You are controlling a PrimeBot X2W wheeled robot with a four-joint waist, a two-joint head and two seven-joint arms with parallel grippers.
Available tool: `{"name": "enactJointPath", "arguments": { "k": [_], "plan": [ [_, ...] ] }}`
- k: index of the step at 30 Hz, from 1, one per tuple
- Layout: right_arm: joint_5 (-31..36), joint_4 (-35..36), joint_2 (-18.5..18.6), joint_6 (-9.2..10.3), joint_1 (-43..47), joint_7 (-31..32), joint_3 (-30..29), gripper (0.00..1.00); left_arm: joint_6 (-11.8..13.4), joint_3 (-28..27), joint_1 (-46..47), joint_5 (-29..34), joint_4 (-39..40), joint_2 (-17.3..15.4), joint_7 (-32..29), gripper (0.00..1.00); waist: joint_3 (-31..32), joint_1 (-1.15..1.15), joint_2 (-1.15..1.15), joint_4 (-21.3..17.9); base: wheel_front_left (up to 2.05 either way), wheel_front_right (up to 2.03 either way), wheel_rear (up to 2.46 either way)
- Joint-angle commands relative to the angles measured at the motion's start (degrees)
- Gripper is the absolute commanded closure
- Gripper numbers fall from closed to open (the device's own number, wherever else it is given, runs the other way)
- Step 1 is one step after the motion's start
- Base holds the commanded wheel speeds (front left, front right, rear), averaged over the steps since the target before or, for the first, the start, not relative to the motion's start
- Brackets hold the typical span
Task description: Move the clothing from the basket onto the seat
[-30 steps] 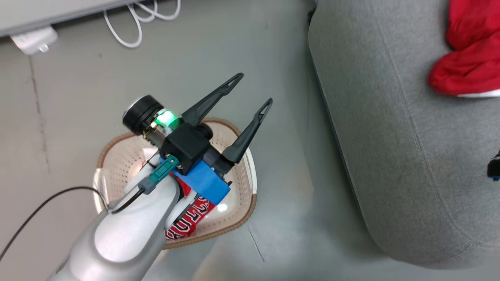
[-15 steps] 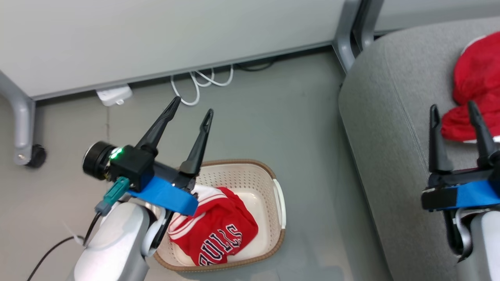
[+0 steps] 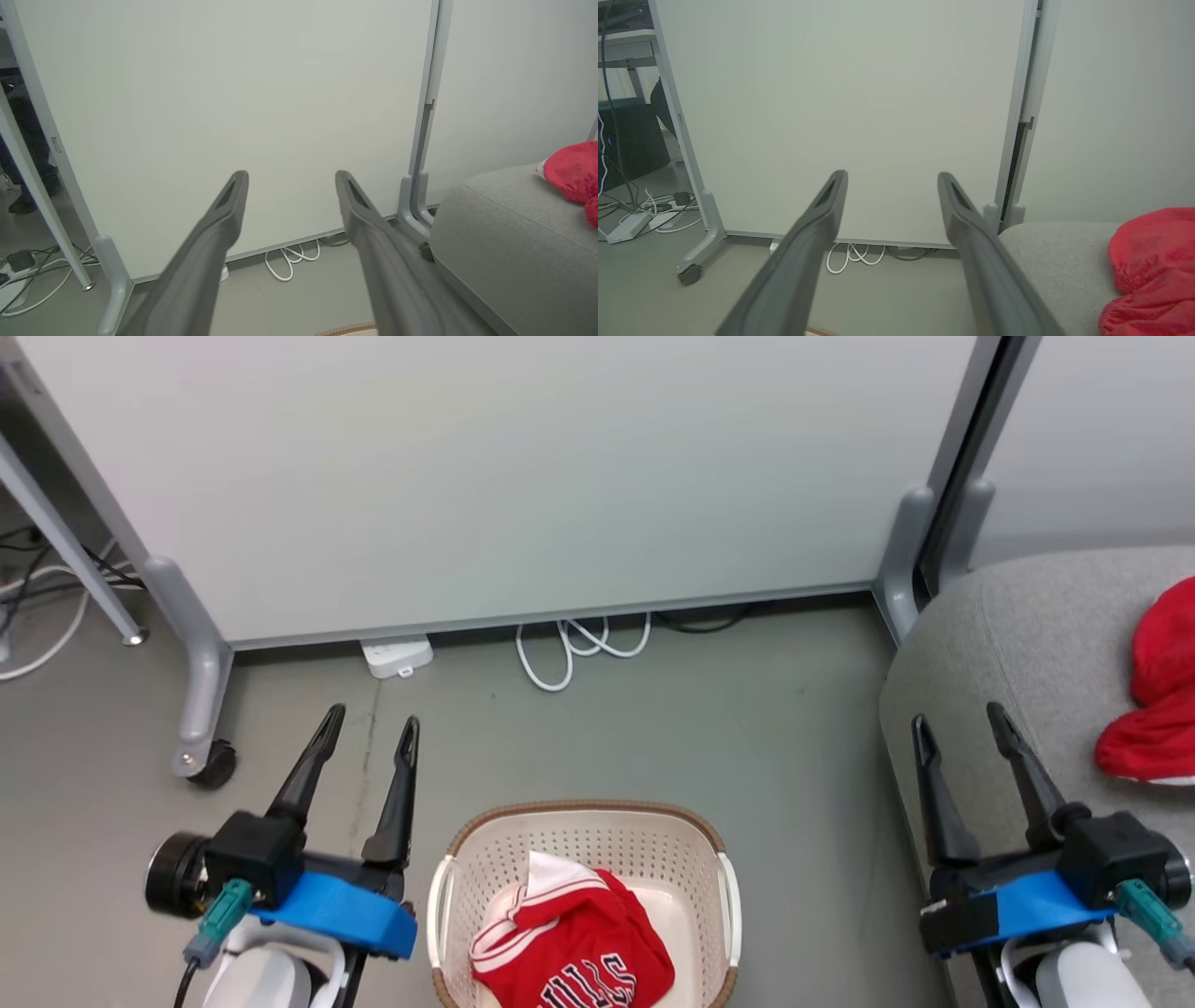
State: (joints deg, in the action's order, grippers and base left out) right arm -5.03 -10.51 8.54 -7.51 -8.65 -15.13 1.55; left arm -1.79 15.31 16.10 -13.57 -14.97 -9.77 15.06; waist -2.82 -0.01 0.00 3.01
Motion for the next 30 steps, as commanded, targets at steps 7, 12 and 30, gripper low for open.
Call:
{"name": "enactJointPath", "arguments": {
  "k": [7, 12, 30],
  "plan": [
    [-0.95, 0.25, -1.84, 0.04, 5.11, -0.04, -0.63, 0.0, -1.15, -4.58, -5.5, 2.13, 0.89, 1.45, 0.17, 0.0, 2.81, 0.01, 0.0, 1.48, 0.0, 0.0, 0.0],
    [-0.97, 0.05, -2.7, 0.04, 7.6, -0.03, -2.12, 0.0, -2.18, -6.92, -8.17, 3.47, 1.38, 2.57, 0.17, 0.0, 3.48, 0.01, 0.0, 1.07, 0.0, 0.0, 0.0],
    [-0.78, -0.17, -3.9, 0.04, 10.74, -0.03, -3.68, 0.0, -4.54, -11.23, -10.86, 6.27, 0.76, 5.16, 0.17, 0.0, 4.47, 0.01, 0.0, 0.08, 0.0, 0.0, 0.0]
  ]
}}
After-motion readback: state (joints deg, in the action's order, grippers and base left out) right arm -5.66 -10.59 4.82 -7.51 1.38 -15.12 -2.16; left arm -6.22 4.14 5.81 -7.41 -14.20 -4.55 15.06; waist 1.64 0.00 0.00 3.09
